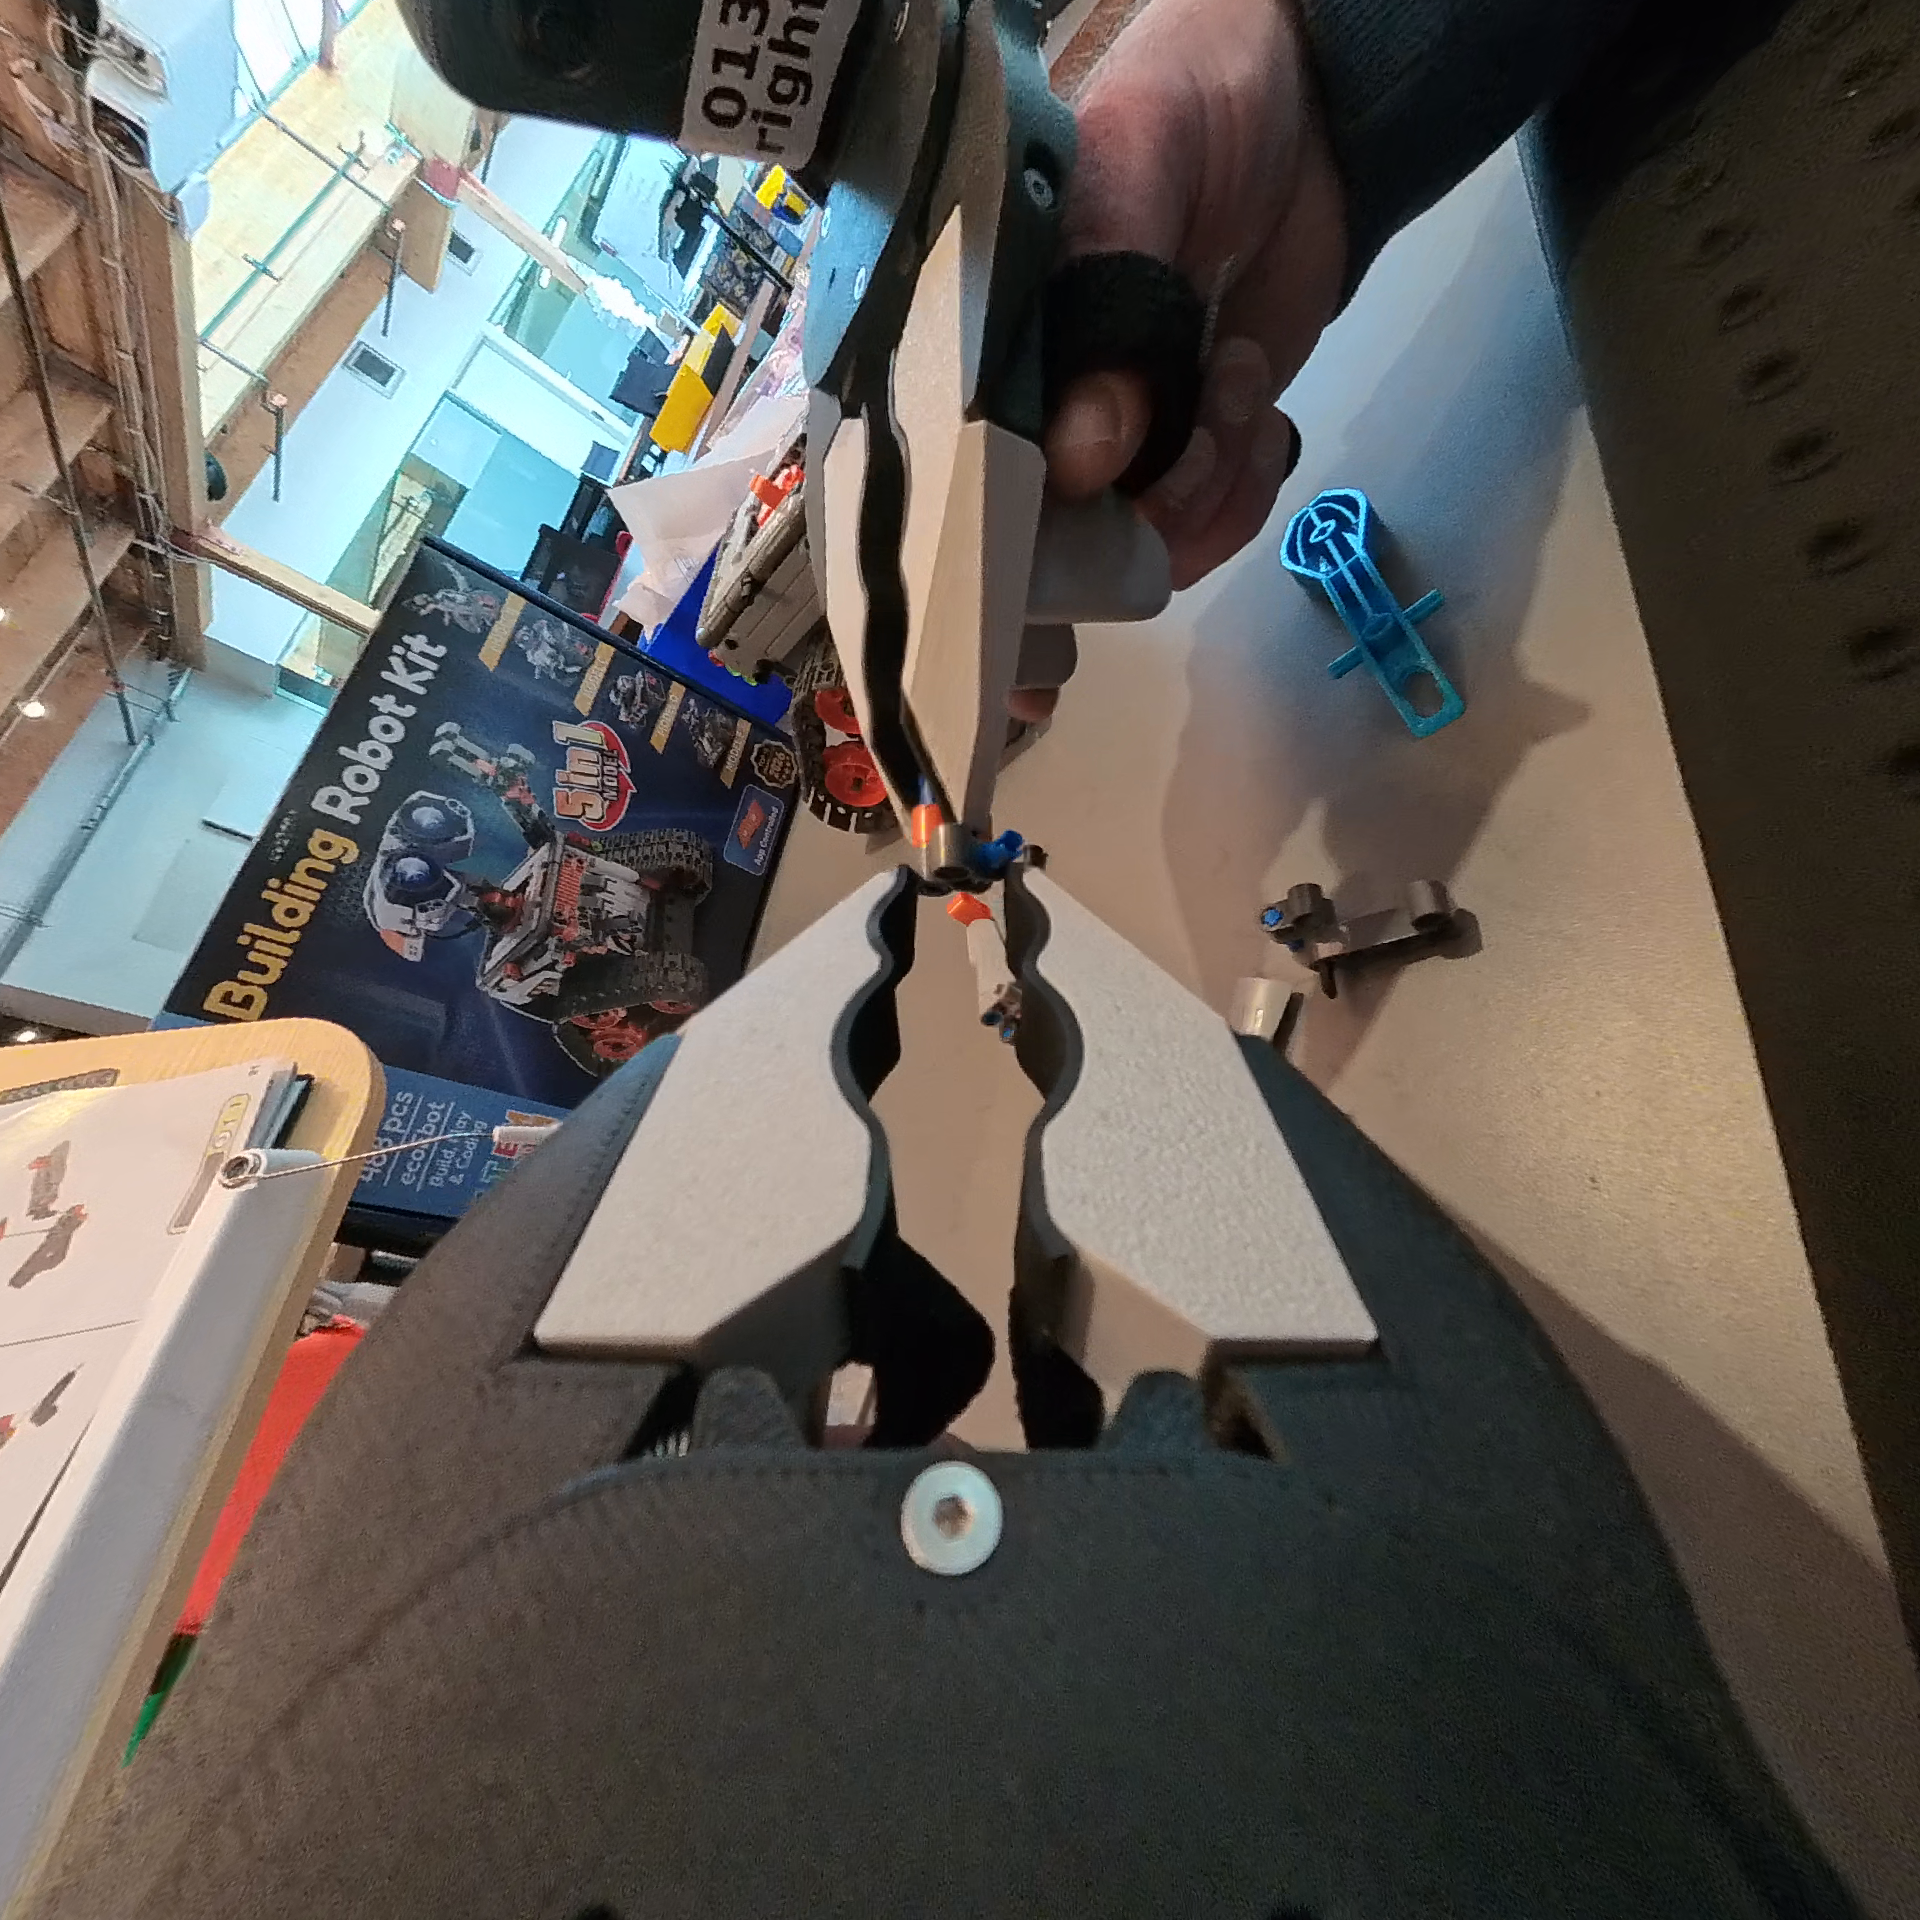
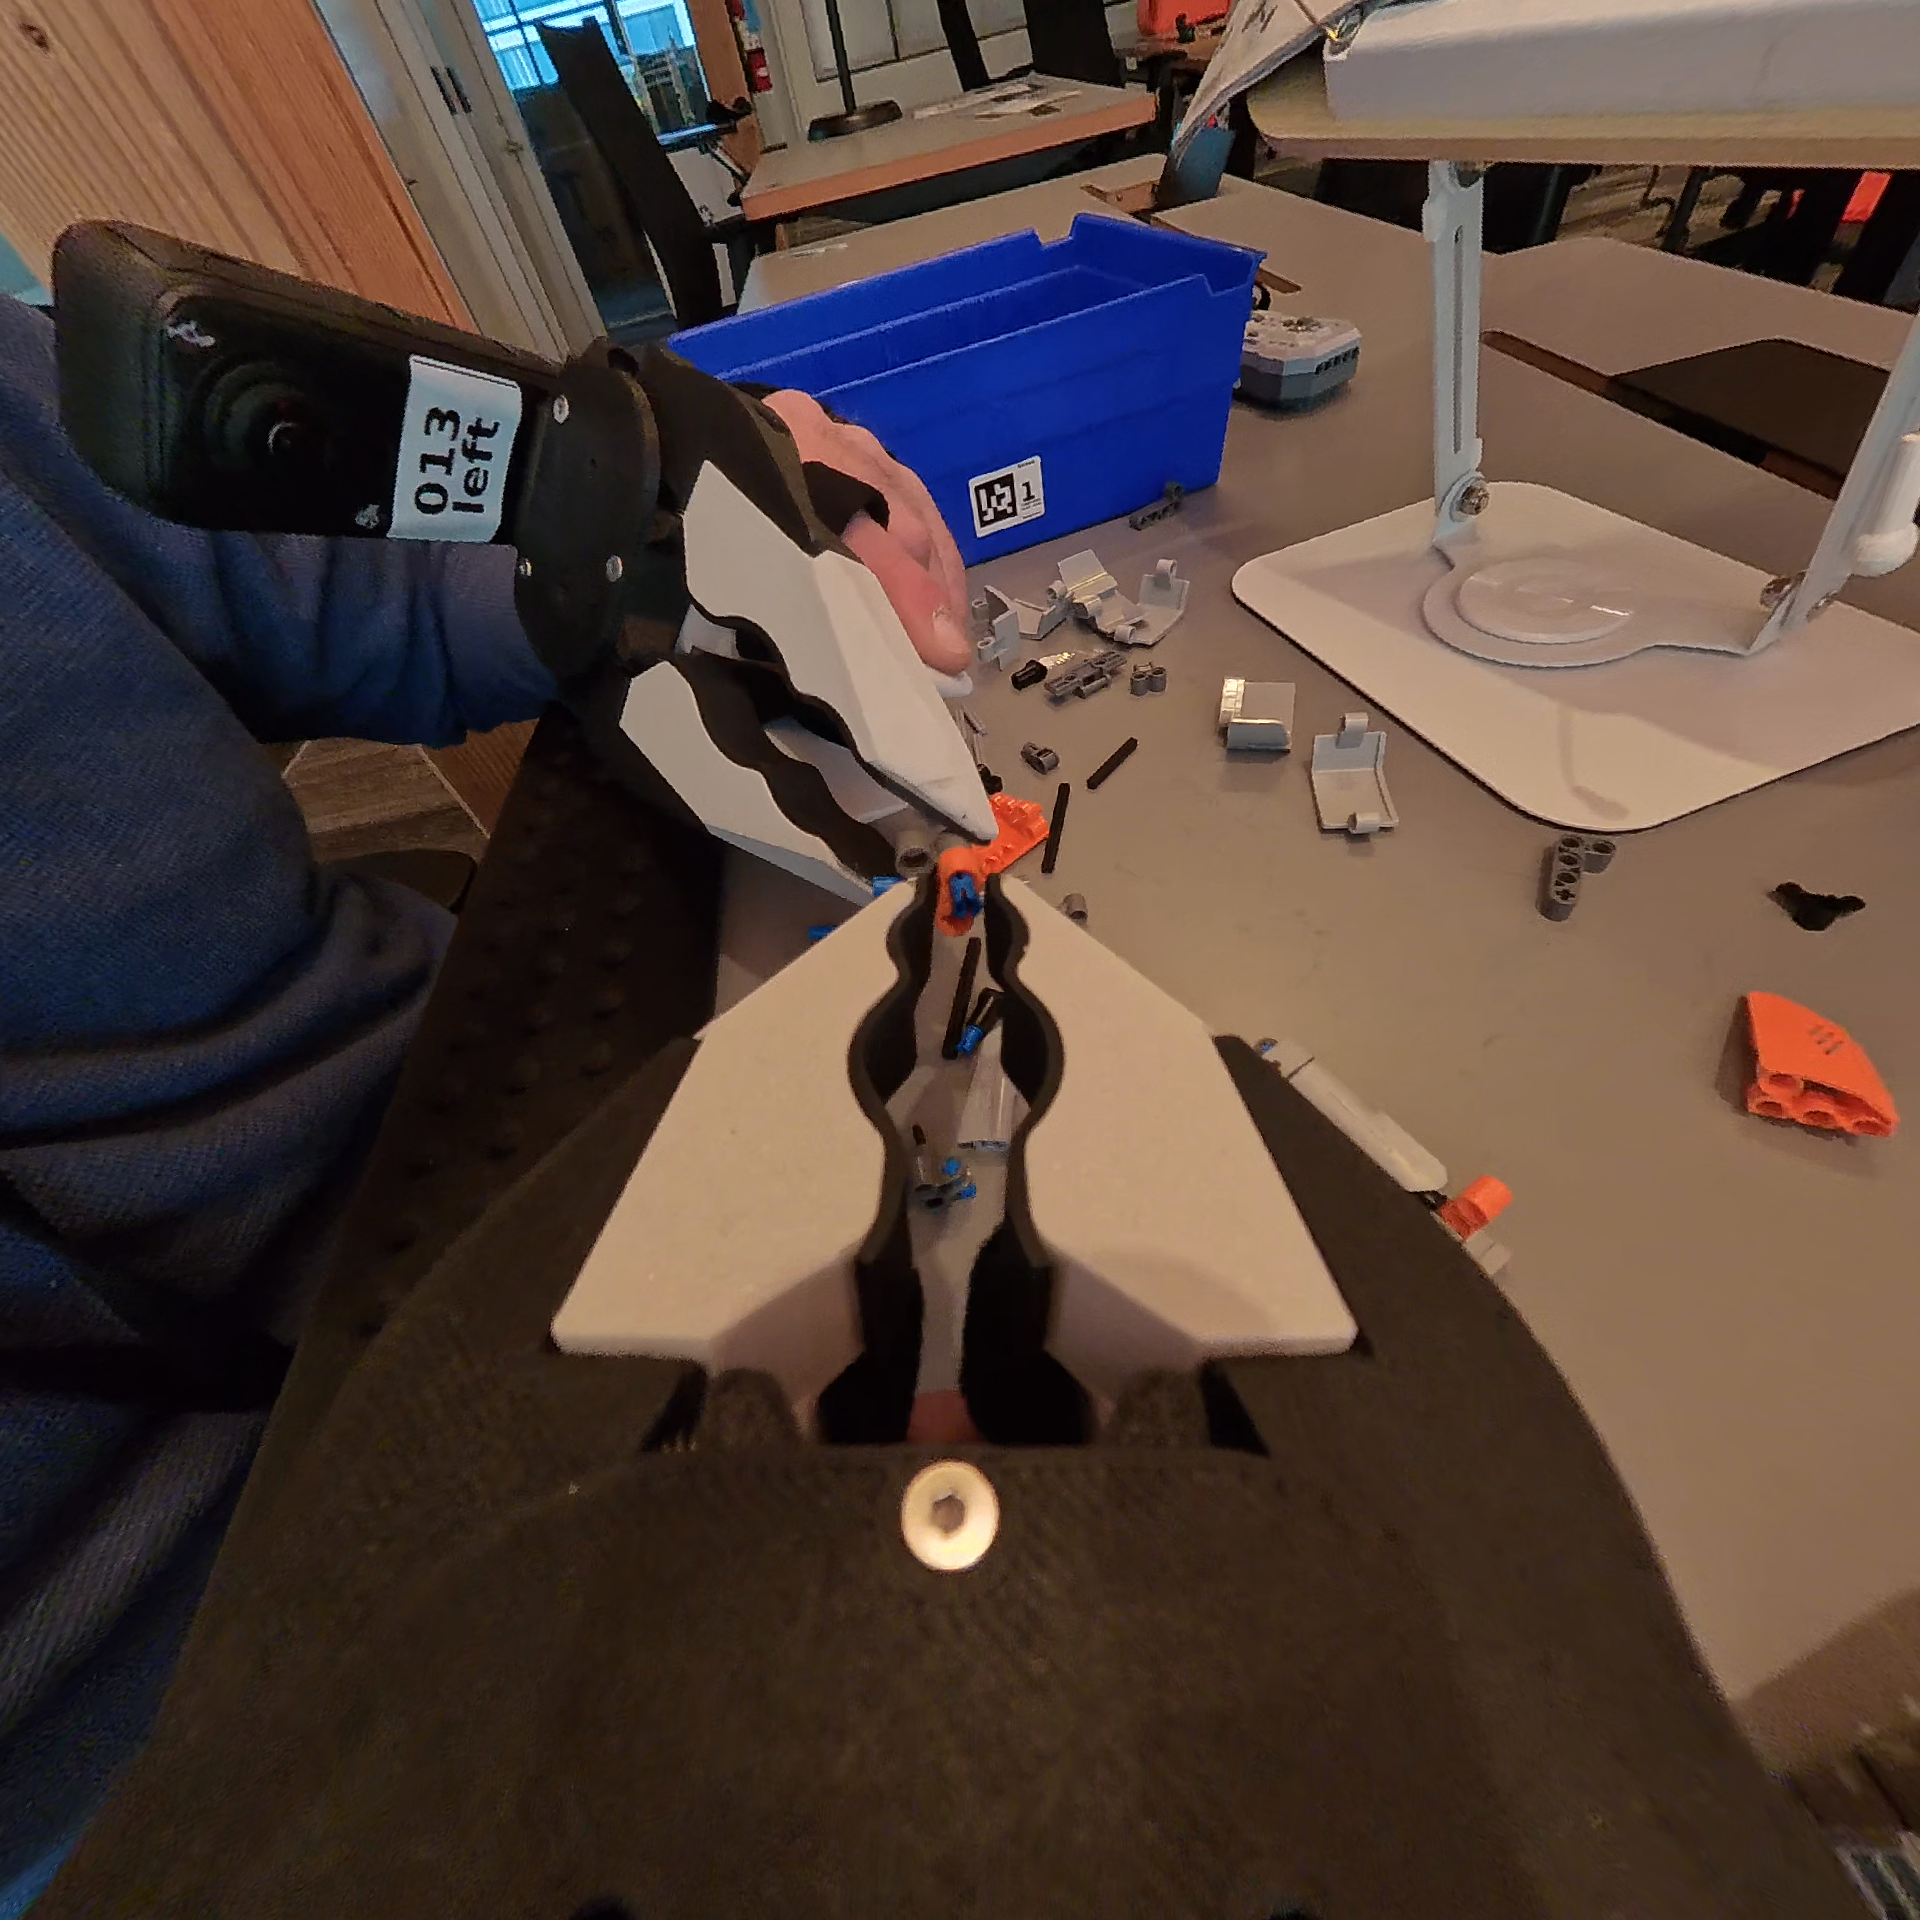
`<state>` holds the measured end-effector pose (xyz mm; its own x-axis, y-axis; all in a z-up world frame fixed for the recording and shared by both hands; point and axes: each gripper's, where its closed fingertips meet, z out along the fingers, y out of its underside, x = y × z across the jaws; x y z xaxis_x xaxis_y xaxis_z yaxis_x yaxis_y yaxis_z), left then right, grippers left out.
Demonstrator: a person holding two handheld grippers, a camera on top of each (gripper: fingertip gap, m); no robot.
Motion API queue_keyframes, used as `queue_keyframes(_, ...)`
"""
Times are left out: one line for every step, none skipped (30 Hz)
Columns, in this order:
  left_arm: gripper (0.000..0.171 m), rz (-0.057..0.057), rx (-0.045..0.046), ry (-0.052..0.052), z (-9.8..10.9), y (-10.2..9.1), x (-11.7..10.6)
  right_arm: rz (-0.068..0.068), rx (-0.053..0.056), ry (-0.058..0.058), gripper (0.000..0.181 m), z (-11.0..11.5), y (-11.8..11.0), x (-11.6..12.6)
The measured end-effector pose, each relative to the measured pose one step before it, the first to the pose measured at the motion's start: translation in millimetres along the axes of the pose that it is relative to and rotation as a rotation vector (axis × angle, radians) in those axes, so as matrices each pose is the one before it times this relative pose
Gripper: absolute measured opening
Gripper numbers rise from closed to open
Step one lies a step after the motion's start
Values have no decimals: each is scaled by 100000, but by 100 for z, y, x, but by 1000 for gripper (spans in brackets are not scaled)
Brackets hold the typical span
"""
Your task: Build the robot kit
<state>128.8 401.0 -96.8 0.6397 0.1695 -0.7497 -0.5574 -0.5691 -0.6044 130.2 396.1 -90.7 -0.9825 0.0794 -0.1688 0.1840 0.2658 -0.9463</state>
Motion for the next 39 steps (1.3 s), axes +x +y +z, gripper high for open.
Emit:
queue_keyframes(15, -1291, -176, 1363, -13, 70, 136, -154, -604, 973, 13, -42, 51, 151)
queue_keyframes(15, -1783, -746, 1448, -3, 191, 139, -514, -1159, 369, 17, -104, 130, 63)
queue_keyframes(15, -1886, -1181, 2277, -3, 283, 213, -1146, -1390, 24, 17, -175, 181, -16)
queue_keyframes(15, -2434, -880, 2631, -28, 246, 233, -2092, -2633, 485, 19, -150, 380, 27)
queue_keyframes(15, -2635, -346, 1849, -70, 130, 72, -4156, -4326, 2373, 23, -128, 645, 229)
queue_keyframes(15, -2751, -1432, 3117, -27, 275, 239, -6053, -5468, 2360, 26, -58, 799, 55)
queue_keyframes(15, -3198, -2386, 4971, 46, 456, 572, -5560, -5050, 528, 28, 38, 757, -298)
queue_keyframes(15, -2379, -1766, 3702, 92, 420, 504, -4061, -3933, -451, 31, 159, 579, -444)
queue_keyframes(15, -600, -2111, 2479, 96, 451, 393, -3147, -4132, -403, 34, 270, 582, -382)
queue_keyframes(15, -586, -2786, 3425, 128, 510, 494, -3482, -4351, -585, 34, 313, 641, -378)
queue_keyframes(15, -1173, -971, 2318, 94, 244, 340, -2848, -3587, -1972, 31, 321, 591, -550)
queue_keyframes(15, -1528, 946, 1193, 0, -86, 116, -1098, -2997, -2417, 29, 370, 512, -533)
queue_keyframes(15, -2408, 534, 2410, -34, -77, 196, -501, -2821, -427, 29, 358, 479, -156)
queue_keyframes(15, -2516, 703, 3119, -43, -60, 307, -1068, -2667, 343, 30, 286, 450, -5)
queue_keyframes(14, -2255, 342, 2833, 19, 41, 311, -947, -1413, -379, 31, 231, 249, -119)
queue_keyframes(15, -1424, -772, 2126, 94, 202, 243, -76, -190, -557, 31, 211, 41, -114)
queue_keyframes(15, -413, -1278, 786, 124, 278, 85, -272, -638, -121, 32, 215, 98, -29)
queue_keyframes(15, -850, -1004, 1447, 124, 258, 164, -1118, -1266, 350, 31, 209, 197, 3)
queue_keyframes(15, -1818, -219, 2987, 111, 143, 375, -1045, -1261, 516, 28, 209, 193, 29)
queue_keyframes(15, -1295, -30, 1754, 100, 105, 204, -599, -1053, -74, 24, 247, 172, -59)
queue_keyframes(15, -705, -866, 528, 88, 199, 14, -589, -617, -613, 18, 221, 105, -152)
queue_keyframes(15, -716, -472, 764, 59, 153, 37, -408, -323, -216, 13, 186, 37, -91)
queue_keyframes(15, -719, 302, 586, 37, 49, 29, 57, 54, 227, 13, 151, -33, 26)
queue_keyframes(15, -751, -241, 754, 40, 111, 28, 281, 382, 139, 13, 70, -89, 46)
queue_keyframes(15, -304, 212, 533, 9, 53, 27, 16, 270, -7, 13, 34, -34, 17)
queue_keyframes(15, -697, 789, 664, 8, -44, 22, -639, 339, 80, 12, -15, -53, -13)
queue_keyframes(15, -1062, 906, 821, -28, -81, 29, -677, 587, 586, 12, -70, -107, 37)
queue_keyframes(15, -835, 809, 521, -16, -61, -25, -343, 916, 730, 12, -94, -148, 97)
queue_keyframes(15, -928, 427, 389, -27, -6, -54, -178, 817, 44, 12, -128, -131, 12)
queue_keyframes(15, -1142, 687, 732, -43, -37, -15, -583, 1184, 326, 12, -161, -165, 38)
queue_keyframes(15, -1203, 678, 725, -39, -47, -2, -629, 901, 759, 12, -153, -128, 101)
queue_keyframes(15, -1142, 325, 843, -23, -11, 24, -620, 319, 328, 12, -144, -25, 44)
queue_keyframes(15, -825, 290, 767, -12, -4, 44, -863, 677, 363, 12, -150, -86, 29)
queue_keyframes(15, -518, 613, -293, -41, -65, -102, -1634, 1853, 1069, 12, -226, -308, 81)
queue_keyframes(15, -809, 817, -104, -47, -122, -101, -1375, 1933, 827, 12, -261, -389, 32)
queue_keyframes(15, -443, 1051, -219, -66, -135, -115, -1005, 1432, 1370, 12, -266, -324, 178)
queue_keyframes(15, -12, 1182, -1353, -62, -159, -264, -2002, 1626, 2022, 12, -311, -337, 238)
queue_keyframes(15, 120, 817, -1192, -67, -115, -230, -2950, 1878, 2635, 12, -348, -342, 274)
queue_keyframes(15, -41, 974, -1121, -72, -162, -215, -2368, 646, 2837, 12, -338, -155, 341)
